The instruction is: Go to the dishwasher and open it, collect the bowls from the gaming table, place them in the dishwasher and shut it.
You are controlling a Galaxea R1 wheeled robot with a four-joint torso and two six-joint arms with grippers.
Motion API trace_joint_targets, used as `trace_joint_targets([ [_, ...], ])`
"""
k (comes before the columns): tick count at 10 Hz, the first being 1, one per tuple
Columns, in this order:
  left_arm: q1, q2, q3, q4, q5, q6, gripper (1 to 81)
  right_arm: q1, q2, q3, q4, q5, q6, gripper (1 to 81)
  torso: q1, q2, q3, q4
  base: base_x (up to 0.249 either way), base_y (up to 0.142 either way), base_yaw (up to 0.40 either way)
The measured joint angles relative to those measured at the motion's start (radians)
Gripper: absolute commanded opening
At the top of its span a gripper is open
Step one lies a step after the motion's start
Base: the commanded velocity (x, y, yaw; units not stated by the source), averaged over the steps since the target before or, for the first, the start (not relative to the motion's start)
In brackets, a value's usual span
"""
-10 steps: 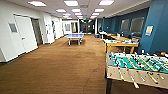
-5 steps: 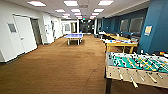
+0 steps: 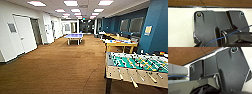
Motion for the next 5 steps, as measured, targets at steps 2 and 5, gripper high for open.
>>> trace_joint_targets([
  [2,0.000,0.003,0.000,0.000,0.000,0.000,81.1,0.000,0.047,-0.093,0.000,-0.023,-0.004,81.1,0.000,0.000,0.000,0.000,0.000,0.000,0.000],
  [5,-0.001,0.002,0.000,-0.001,0.000,-0.001,81.1,-0.007,0.072,-0.135,-0.011,-0.033,-0.016,81.1,0.000,0.000,0.000,0.000,0.026,0.000,0.000],
])
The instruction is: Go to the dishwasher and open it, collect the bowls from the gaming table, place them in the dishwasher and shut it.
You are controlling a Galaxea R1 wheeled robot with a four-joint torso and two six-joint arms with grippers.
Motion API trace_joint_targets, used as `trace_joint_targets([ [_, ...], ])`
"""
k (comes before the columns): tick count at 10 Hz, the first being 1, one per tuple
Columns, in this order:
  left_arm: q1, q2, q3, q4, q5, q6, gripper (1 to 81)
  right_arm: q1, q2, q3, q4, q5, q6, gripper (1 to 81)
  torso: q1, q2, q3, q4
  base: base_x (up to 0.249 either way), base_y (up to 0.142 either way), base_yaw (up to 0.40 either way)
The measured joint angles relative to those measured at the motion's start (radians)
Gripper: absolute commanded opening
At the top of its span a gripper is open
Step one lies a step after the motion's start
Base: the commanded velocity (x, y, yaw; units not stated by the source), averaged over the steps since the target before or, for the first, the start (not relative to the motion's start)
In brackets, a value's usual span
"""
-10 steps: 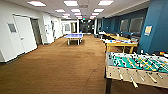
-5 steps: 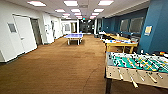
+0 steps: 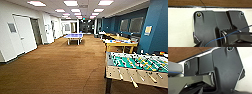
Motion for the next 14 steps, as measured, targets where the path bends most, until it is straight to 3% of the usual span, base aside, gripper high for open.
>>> trace_joint_targets([
  [9,0.001,0.000,0.000,0.000,0.001,-0.003,81.1,0.001,0.000,0.009,-0.033,-0.004,-0.007,81.1,-0.001,-0.001,0.000,0.000,0.101,0.000,0.000],
  [14,0.005,-0.001,0.000,0.000,0.000,-0.003,81.1,-0.001,-0.003,0.012,-0.036,-0.006,-0.008,81.1,-0.001,0.000,0.000,0.000,0.082,0.080,0.000],
])
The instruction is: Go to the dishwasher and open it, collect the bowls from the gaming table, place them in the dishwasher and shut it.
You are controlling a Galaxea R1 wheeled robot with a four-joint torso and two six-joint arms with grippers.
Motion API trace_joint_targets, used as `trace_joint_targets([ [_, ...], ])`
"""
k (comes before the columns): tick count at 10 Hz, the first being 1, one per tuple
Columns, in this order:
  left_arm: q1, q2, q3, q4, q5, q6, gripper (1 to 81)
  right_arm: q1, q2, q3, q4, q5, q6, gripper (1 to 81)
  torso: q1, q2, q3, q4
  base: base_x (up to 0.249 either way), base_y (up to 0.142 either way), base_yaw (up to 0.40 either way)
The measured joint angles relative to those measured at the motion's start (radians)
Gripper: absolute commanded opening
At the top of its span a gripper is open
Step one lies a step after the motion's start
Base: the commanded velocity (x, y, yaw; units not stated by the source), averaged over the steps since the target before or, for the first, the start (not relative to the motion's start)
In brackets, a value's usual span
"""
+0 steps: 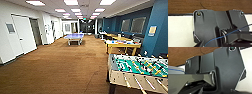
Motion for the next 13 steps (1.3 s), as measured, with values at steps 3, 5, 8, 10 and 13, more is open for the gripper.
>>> trace_joint_targets([
  [3,0.005,-0.002,-0.001,0.000,0.000,0.000,81.1,0.000,0.003,0.004,-0.007,0.002,0.000,81.1,0.000,0.000,0.000,0.000,0.078,0.024,0.000],
  [5,0.008,-0.002,-0.001,0.000,0.000,0.000,81.1,-0.003,0.003,0.006,-0.009,0.003,0.000,81.1,-0.001,-0.001,0.000,0.000,0.077,0.000,0.000],
  [8,0.005,0.000,-0.001,0.000,-0.001,0.000,81.1,-0.002,0.002,0.006,-0.010,0.003,0.000,81.1,0.000,0.000,0.000,0.000,0.077,0.000,0.000],
  [10,0.004,0.001,-0.001,0.000,0.000,0.000,81.1,0.000,0.003,0.006,-0.010,0.004,0.000,81.1,0.000,0.000,0.000,0.000,0.087,0.000,0.000],
  [13,0.018,0.001,-0.001,0.000,0.002,0.000,81.1,-0.008,0.000,0.006,-0.011,0.000,-0.001,81.1,-0.003,-0.001,0.000,0.000,0.099,0.000,0.000],
])
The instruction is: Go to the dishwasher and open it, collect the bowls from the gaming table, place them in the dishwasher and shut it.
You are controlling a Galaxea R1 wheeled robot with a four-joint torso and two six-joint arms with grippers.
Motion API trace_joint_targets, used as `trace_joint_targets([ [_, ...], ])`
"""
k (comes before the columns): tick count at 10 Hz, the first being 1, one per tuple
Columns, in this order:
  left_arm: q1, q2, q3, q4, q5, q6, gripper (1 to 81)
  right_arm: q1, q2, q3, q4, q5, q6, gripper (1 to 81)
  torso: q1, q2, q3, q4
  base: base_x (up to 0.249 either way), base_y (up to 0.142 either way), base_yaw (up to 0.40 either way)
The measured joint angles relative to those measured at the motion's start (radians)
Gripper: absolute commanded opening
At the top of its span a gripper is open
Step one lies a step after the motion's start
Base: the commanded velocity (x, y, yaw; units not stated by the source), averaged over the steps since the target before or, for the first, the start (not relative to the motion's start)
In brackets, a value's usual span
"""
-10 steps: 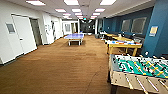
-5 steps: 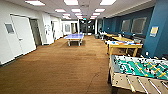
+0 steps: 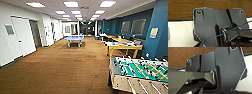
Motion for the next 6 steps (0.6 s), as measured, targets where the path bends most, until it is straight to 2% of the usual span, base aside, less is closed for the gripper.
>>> trace_joint_targets([
  [6,-0.004,0.003,0.000,0.000,-0.002,0.000,81.1,0.005,-0.002,0.000,-0.001,0.000,-0.001,81.1,0.000,0.000,0.000,0.000,0.107,0.000,0.000],
])
